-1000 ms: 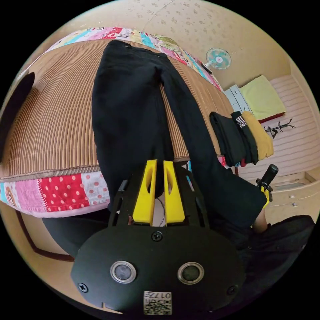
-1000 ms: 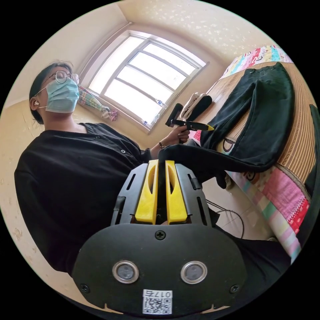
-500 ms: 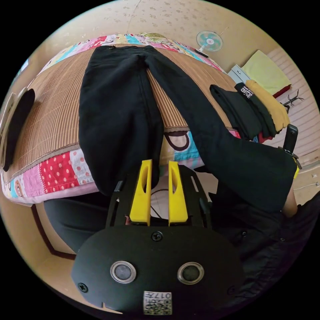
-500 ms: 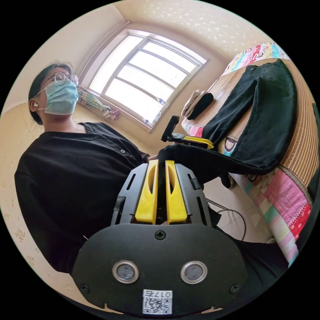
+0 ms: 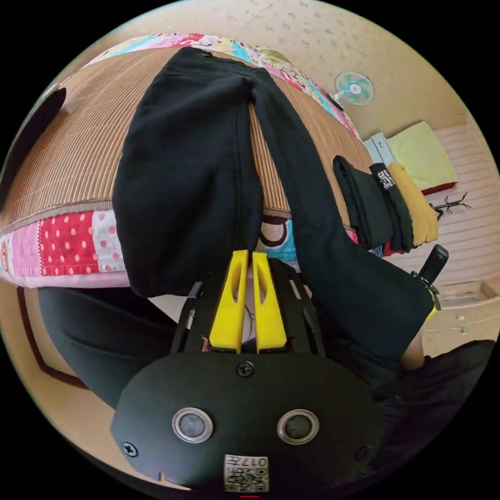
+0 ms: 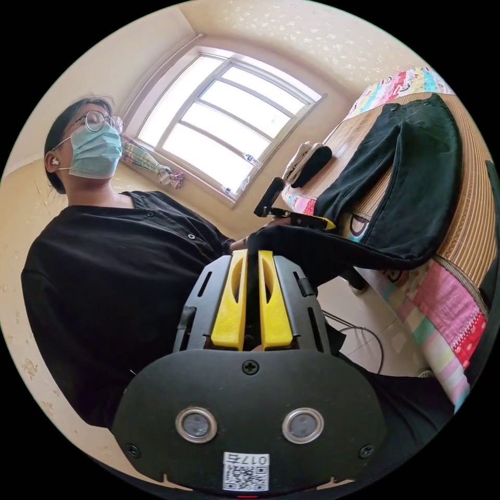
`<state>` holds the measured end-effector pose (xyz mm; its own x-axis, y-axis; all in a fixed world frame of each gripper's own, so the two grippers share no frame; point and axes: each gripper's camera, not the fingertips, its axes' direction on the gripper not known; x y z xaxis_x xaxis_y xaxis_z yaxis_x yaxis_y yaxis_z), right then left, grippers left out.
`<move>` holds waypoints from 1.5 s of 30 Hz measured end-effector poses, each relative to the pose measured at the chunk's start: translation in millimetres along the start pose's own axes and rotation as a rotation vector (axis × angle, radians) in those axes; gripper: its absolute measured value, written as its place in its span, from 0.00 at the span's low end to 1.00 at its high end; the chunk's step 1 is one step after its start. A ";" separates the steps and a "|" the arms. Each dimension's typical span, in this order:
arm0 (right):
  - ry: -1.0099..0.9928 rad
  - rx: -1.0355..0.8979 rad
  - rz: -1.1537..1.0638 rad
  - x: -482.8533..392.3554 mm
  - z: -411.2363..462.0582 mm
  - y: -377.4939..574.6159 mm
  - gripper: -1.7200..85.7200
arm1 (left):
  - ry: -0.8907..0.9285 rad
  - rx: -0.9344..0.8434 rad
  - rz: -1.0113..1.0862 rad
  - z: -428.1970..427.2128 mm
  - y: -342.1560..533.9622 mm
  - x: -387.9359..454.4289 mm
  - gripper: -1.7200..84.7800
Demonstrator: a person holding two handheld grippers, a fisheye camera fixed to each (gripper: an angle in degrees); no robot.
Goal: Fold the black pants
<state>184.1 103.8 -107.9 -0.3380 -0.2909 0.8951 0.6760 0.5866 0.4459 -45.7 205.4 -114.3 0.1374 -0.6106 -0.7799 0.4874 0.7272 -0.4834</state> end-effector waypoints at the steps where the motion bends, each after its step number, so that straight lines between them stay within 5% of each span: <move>1: -0.004 0.002 0.000 0.7 0.6 2.7 0.04 | -0.015 -0.006 0.052 2.5 2.4 10.5 0.02; 6: -0.045 0.024 0.018 11.4 4.5 7.8 0.04 | 0.076 -0.314 -0.008 82.0 0.3 -9.9 0.01; 8: -0.021 0.009 0.003 4.3 7.7 7.1 0.04 | 0.234 -0.226 -0.012 72.5 8.2 -20.2 0.01; 13: 0.021 -0.010 0.000 -6.2 7.8 18.6 0.04 | 0.260 -0.135 0.054 27.2 -5.3 -20.7 0.08; 20: 0.053 -0.105 -0.095 -14.7 44.6 -7.7 0.04 | 0.712 0.184 0.021 -64.6 -47.1 -24.0 0.21; 35: 0.086 -0.304 -0.207 -12.6 143.5 -47.1 0.04 | 0.423 -0.401 0.280 1.4 -84.8 30.7 0.18; 45: 0.123 -0.274 -0.308 -18.1 90.0 -63.1 0.05 | 0.530 -0.475 0.296 18.7 -81.7 32.5 0.07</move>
<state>88.6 140.0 -152.4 -0.4820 -0.5191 0.7059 0.7100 0.2407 0.6618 -64.9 120.3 -92.8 -0.2857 -0.2247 -0.9316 0.0552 0.9666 -0.2501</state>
